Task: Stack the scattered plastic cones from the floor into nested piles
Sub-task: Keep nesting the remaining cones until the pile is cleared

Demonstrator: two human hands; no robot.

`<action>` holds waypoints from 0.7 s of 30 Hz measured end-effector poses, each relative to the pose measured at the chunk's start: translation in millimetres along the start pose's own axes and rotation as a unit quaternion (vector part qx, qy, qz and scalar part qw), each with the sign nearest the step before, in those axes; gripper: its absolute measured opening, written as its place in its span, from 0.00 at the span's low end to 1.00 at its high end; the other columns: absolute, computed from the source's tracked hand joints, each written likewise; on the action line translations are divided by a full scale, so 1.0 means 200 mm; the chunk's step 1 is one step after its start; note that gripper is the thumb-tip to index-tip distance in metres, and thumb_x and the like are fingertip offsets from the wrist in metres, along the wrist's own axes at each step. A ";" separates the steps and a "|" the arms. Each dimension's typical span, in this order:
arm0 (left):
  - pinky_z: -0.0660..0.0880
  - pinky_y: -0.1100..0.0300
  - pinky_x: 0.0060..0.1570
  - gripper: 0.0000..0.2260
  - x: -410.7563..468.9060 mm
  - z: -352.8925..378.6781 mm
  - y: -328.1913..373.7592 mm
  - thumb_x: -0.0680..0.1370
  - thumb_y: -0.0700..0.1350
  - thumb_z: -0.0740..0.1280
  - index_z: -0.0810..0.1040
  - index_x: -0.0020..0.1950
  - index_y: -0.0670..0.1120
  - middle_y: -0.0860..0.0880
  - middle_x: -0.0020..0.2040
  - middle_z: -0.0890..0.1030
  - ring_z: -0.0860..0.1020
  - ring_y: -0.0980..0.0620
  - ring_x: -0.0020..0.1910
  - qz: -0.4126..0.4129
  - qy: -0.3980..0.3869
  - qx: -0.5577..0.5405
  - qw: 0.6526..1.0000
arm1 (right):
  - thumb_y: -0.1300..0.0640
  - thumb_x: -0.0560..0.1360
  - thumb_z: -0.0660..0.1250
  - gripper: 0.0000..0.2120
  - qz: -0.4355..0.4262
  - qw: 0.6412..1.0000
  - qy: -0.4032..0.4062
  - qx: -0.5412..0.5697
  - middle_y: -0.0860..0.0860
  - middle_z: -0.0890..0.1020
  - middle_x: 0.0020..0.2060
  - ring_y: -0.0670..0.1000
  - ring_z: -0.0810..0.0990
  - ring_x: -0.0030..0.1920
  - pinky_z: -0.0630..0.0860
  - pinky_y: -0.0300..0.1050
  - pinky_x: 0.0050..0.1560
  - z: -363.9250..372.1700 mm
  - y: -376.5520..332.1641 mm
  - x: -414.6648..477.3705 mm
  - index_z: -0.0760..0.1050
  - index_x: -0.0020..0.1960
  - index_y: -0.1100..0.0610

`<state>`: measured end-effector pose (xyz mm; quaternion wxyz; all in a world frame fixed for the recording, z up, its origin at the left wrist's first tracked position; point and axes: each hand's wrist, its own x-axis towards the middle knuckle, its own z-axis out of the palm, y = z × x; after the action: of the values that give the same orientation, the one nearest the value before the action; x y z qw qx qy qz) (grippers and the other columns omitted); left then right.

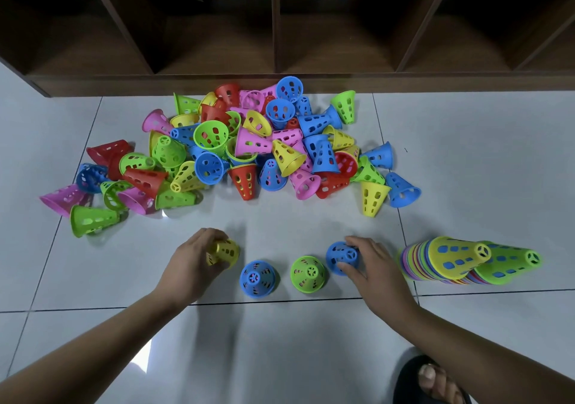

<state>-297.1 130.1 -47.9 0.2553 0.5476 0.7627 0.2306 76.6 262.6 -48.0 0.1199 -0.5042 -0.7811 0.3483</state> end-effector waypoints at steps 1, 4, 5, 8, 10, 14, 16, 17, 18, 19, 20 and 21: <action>0.80 0.51 0.50 0.26 0.00 -0.01 0.00 0.69 0.43 0.84 0.76 0.60 0.58 0.61 0.53 0.81 0.82 0.53 0.49 -0.013 0.004 -0.012 1.000 | 0.54 0.79 0.75 0.20 0.002 1.000 0.002 0.001 0.41 0.79 0.60 0.49 0.77 0.61 0.77 0.51 0.61 -0.01 0.00 0.00 0.76 0.70 0.50; 0.79 0.58 0.53 0.27 0.01 -0.07 0.06 0.70 0.45 0.84 0.75 0.63 0.59 0.63 0.55 0.83 0.83 0.59 0.51 -0.020 0.017 -0.054 0.998 | 0.51 0.80 0.73 0.18 -0.001 0.999 0.034 -0.006 0.43 0.81 0.60 0.48 0.78 0.61 0.78 0.52 0.61 -0.04 -0.02 0.02 0.77 0.69 0.50; 0.78 0.63 0.54 0.26 0.01 -0.09 0.09 0.72 0.45 0.83 0.75 0.64 0.60 0.64 0.57 0.82 0.82 0.60 0.52 -0.012 0.021 -0.063 0.998 | 0.49 0.81 0.72 0.18 -0.006 0.999 0.048 -0.004 0.41 0.81 0.60 0.47 0.78 0.61 0.78 0.50 0.61 -0.05 -0.05 0.02 0.77 0.69 0.50; 0.72 0.72 0.54 0.24 -0.03 -0.15 0.23 0.76 0.46 0.80 0.75 0.67 0.59 0.64 0.61 0.81 0.79 0.62 0.55 0.026 0.030 -0.076 0.996 | 0.45 0.82 0.67 0.19 -0.031 0.997 0.068 0.020 0.37 0.78 0.61 0.46 0.76 0.62 0.74 0.44 0.61 -0.10 -0.16 0.02 0.76 0.71 0.50; 0.72 0.72 0.56 0.24 -0.07 -0.15 0.30 0.76 0.46 0.80 0.75 0.69 0.58 0.63 0.63 0.80 0.79 0.61 0.57 0.060 0.020 -0.078 0.995 | 0.45 0.84 0.66 0.19 -0.055 0.996 0.060 0.035 0.39 0.78 0.61 0.46 0.76 0.63 0.73 0.42 0.62 -0.11 -0.23 0.00 0.75 0.72 0.50; 0.75 0.65 0.61 0.23 -0.14 -0.10 0.33 0.78 0.50 0.78 0.75 0.71 0.58 0.64 0.65 0.77 0.79 0.58 0.62 0.122 -0.038 -0.049 0.991 | 0.45 0.84 0.66 0.18 -0.115 0.993 0.018 0.028 0.40 0.78 0.61 0.45 0.76 0.64 0.75 0.44 0.63 -0.09 -0.31 -0.05 0.75 0.71 0.49; 0.75 0.64 0.61 0.23 -0.16 -0.06 0.32 0.79 0.52 0.76 0.75 0.72 0.58 0.64 0.65 0.76 0.78 0.59 0.63 0.144 -0.064 -0.029 0.987 | 0.46 0.84 0.67 0.17 -0.144 0.989 -0.011 0.006 0.39 0.78 0.62 0.45 0.76 0.64 0.76 0.46 0.62 -0.05 -0.31 -0.07 0.76 0.71 0.49; 0.75 0.64 0.61 0.23 -0.17 -0.04 0.31 0.79 0.53 0.75 0.75 0.72 0.57 0.65 0.64 0.76 0.77 0.60 0.63 0.155 -0.077 -0.018 0.985 | 0.47 0.84 0.69 0.16 -0.156 0.988 -0.023 -0.006 0.38 0.78 0.62 0.45 0.76 0.64 0.76 0.46 0.62 -0.03 -0.30 -0.08 0.76 0.70 0.49; 0.75 0.64 0.60 0.22 -0.17 -0.01 0.29 0.79 0.53 0.74 0.75 0.73 0.57 0.65 0.64 0.76 0.77 0.60 0.63 0.166 -0.088 -0.006 0.982 | 0.48 0.83 0.70 0.16 -0.165 0.986 -0.033 -0.018 0.38 0.78 0.63 0.45 0.76 0.64 0.77 0.46 0.62 -0.01 -0.28 -0.08 0.77 0.69 0.48; 0.76 0.63 0.58 0.22 -0.16 0.01 0.27 0.79 0.53 0.74 0.75 0.72 0.57 0.66 0.64 0.76 0.76 0.60 0.63 0.176 -0.099 0.006 0.979 | 0.49 0.82 0.71 0.15 -0.172 0.984 -0.040 -0.026 0.38 0.78 0.63 0.45 0.77 0.64 0.77 0.46 0.61 0.01 -0.26 -0.08 0.78 0.69 0.48; 0.78 0.61 0.57 0.21 -0.16 0.04 0.25 0.79 0.53 0.74 0.74 0.72 0.58 0.66 0.64 0.76 0.75 0.60 0.63 0.181 -0.107 0.016 0.977 | 0.50 0.82 0.71 0.15 -0.180 0.982 -0.046 -0.034 0.39 0.78 0.63 0.45 0.77 0.63 0.77 0.45 0.61 0.02 -0.24 -0.08 0.78 0.68 0.48; 0.79 0.60 0.56 0.21 -0.16 0.06 0.23 0.79 0.53 0.74 0.74 0.71 0.58 0.67 0.64 0.76 0.75 0.60 0.63 0.181 -0.114 0.025 0.977 | 0.51 0.82 0.71 0.15 -0.185 0.980 -0.052 -0.042 0.39 0.78 0.63 0.45 0.77 0.62 0.77 0.44 0.60 0.03 -0.23 -0.08 0.78 0.68 0.47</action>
<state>-247.9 114.8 -24.2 0.2807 0.7053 0.6227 0.1898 49.4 234.7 -18.9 0.1200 -0.3367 -0.8800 0.3129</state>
